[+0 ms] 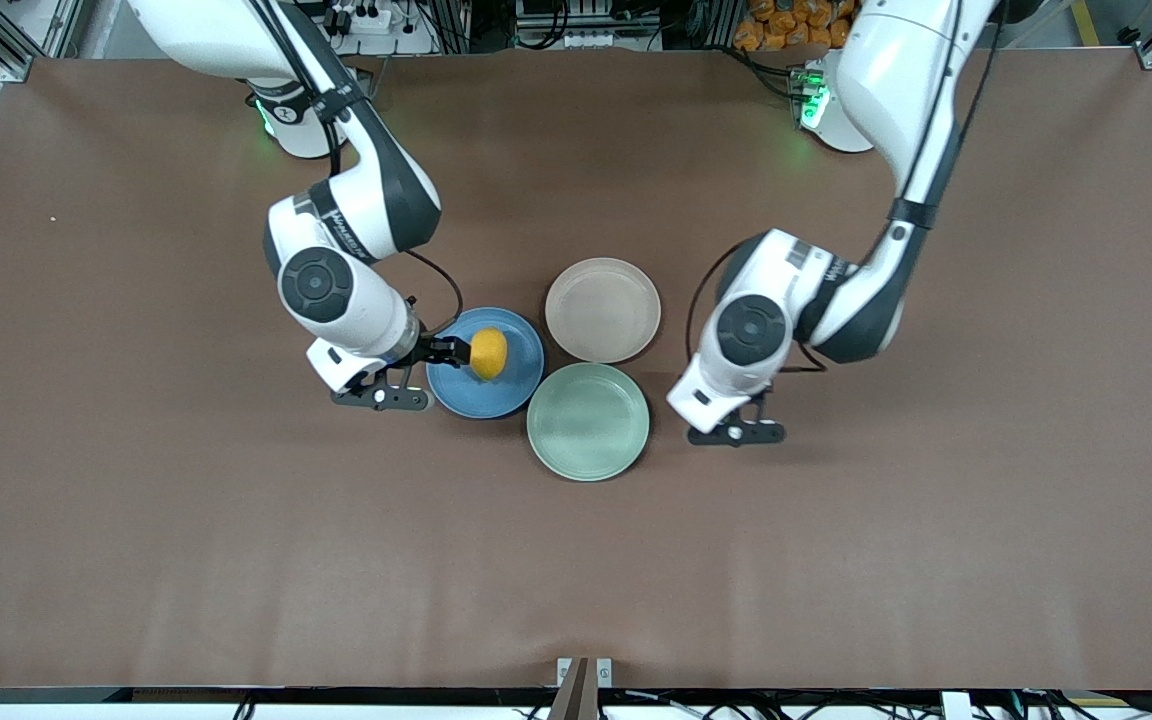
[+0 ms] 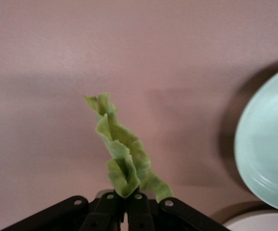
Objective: Pick lemon and lettuce from blue and beige plates
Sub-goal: 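Lift the lettuce with the left gripper while the right gripper lowers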
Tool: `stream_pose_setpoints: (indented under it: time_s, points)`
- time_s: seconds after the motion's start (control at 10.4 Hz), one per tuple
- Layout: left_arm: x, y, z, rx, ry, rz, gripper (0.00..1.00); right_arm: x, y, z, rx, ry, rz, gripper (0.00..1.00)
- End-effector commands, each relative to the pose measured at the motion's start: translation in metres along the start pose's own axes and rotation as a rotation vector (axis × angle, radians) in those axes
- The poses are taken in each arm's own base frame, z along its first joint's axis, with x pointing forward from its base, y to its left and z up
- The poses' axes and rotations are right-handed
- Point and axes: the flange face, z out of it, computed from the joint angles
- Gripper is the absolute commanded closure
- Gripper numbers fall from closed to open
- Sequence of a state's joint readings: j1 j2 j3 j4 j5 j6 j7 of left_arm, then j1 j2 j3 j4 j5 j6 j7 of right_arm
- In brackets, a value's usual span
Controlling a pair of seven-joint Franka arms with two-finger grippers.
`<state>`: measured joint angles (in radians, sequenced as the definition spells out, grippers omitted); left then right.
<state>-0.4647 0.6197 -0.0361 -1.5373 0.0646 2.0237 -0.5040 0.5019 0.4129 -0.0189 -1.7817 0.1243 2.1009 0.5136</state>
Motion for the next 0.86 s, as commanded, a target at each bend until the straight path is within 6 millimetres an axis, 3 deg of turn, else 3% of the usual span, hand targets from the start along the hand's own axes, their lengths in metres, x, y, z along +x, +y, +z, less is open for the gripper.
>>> stream_pose_setpoints:
  time_s: [0.0, 0.38, 0.77]
  points:
    - [0.009, -0.025, -0.011, 0.008, 0.018, 0.043, 1.0, -0.009, -0.014, 0.012, 0.011, 0.003, 0.04, 0.0]
    - [0.036, -0.077, -0.026, -0.014, 0.042, 0.043, 1.0, -0.016, -0.028, 0.044, 0.016, 0.026, 0.073, 0.0]
    - [0.056, -0.142, -0.041, -0.026, 0.064, 0.076, 1.0, -0.026, -0.039, 0.076, 0.013, 0.04, 0.074, 0.0]
